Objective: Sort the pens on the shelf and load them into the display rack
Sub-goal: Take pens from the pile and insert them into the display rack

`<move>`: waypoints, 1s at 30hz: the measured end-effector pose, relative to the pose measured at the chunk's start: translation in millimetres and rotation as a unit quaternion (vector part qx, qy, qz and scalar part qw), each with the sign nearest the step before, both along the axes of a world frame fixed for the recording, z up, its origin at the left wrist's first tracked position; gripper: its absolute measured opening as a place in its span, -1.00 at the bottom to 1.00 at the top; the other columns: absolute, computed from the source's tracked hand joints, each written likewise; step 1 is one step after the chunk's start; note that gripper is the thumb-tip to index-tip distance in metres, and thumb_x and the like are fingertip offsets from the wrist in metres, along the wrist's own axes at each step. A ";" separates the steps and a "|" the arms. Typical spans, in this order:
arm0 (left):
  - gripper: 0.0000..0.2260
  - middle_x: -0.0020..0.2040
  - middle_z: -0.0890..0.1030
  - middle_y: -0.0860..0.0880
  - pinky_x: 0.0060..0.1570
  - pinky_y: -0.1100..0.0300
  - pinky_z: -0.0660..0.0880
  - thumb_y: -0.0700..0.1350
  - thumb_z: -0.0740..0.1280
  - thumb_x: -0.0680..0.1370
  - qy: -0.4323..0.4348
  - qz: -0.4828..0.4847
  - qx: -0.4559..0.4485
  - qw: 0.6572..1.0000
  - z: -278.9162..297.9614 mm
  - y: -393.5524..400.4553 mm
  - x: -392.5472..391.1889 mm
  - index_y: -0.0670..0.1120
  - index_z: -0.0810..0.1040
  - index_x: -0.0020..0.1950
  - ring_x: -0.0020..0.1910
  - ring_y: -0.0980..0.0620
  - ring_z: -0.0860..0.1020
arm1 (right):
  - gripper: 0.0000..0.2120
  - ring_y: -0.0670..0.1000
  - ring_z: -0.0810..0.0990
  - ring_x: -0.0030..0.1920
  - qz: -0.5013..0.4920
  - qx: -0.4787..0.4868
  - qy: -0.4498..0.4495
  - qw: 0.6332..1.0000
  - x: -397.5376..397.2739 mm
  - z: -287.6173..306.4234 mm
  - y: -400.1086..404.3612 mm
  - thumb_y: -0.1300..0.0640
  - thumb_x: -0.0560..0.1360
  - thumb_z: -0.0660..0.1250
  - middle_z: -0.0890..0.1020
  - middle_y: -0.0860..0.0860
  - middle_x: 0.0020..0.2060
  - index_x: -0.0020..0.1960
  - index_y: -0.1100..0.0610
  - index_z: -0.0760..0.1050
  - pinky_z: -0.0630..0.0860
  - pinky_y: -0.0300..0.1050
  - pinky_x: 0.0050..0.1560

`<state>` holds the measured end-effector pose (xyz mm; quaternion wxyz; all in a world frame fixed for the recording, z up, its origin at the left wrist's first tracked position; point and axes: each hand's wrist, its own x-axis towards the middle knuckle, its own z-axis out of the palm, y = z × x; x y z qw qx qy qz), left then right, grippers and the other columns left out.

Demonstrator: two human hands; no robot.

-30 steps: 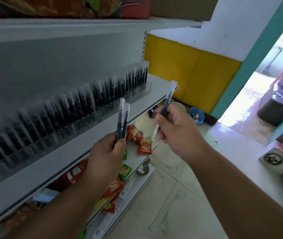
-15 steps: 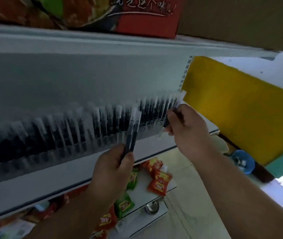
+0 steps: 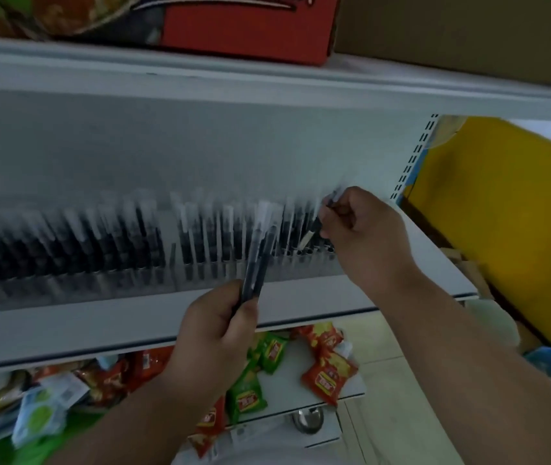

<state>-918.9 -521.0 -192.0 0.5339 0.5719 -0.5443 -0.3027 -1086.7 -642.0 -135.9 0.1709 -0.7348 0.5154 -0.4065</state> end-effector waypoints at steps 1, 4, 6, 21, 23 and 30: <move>-0.70 -0.50 0.30 0.07 -0.51 0.38 0.19 -0.36 0.20 0.60 -0.003 0.007 -0.008 1.000 -0.3 0.7 -1.1 -0.18 0.31 -0.32 -0.52 0.16 0.26 | -0.79 0.00 0.59 -0.26 0.006 0.003 -0.001 1.000 2.1 0.0 0.0 0.06 0.58 0.32 0.65 0.06 -0.31 -0.22 0.05 0.45 0.45 -0.24 -0.30; -0.74 -0.48 0.30 0.05 -0.50 0.36 0.18 -0.24 0.22 0.60 0.005 0.015 -0.023 1.000 -3.8 4.2 -0.3 -0.23 0.34 -0.29 -0.51 0.15 0.25 | -0.81 0.02 0.62 -0.22 0.025 0.005 0.007 1.000 11.4 -0.6 -1.7 0.06 0.57 0.31 0.65 0.05 -0.28 -0.19 0.09 0.46 0.55 -0.09 -0.18; -0.75 -0.48 0.29 0.05 -0.49 0.35 0.18 -0.27 0.21 0.61 0.008 0.018 -0.019 1.000 -6.0 5.6 1.1 -0.24 0.35 -0.28 -0.50 0.15 0.24 | -0.81 0.01 0.63 -0.21 0.037 0.007 0.026 0.999 19.2 -0.4 -2.1 0.05 0.57 0.31 0.65 0.02 -0.27 -0.20 0.05 0.43 0.58 -0.06 -0.19; -0.72 -0.52 0.28 0.08 -0.52 0.32 0.16 -0.31 0.19 0.60 0.005 0.014 -0.005 1.000 -4.6 4.5 16.8 -0.16 0.32 -0.31 -0.54 0.16 0.22 | -0.73 -0.11 0.42 -0.37 0.054 0.096 0.246 0.963 45.6 -18.9 -1.2 -0.01 0.63 0.21 0.44 -0.05 -0.40 -0.20 0.07 0.38 0.19 -0.21 -0.44; -0.73 -0.51 0.29 0.07 -0.51 0.36 0.17 -0.31 0.20 0.61 -0.006 0.007 -0.010 1.000 -4.7 5.1 20.1 -0.19 0.33 -0.30 -0.54 0.15 0.24 | -0.75 -0.05 0.50 -0.31 0.034 0.090 0.253 0.963 45.7 -20.2 0.9 -0.04 0.62 0.24 0.46 -0.06 -0.38 -0.15 0.08 0.42 0.23 -0.20 -0.41; -0.78 -0.48 0.32 0.08 -0.49 0.34 0.19 -0.09 0.18 0.51 -0.066 -0.028 -0.051 0.996 -0.6 -3.7 27.6 -0.13 0.35 -0.31 -0.50 0.14 0.30 | -0.70 -0.07 0.49 -0.46 0.089 0.201 -0.108 0.970 50.9 -1.6 34.6 -0.01 0.62 0.25 0.62 0.02 -0.39 -0.18 0.14 0.54 0.37 -0.22 -0.42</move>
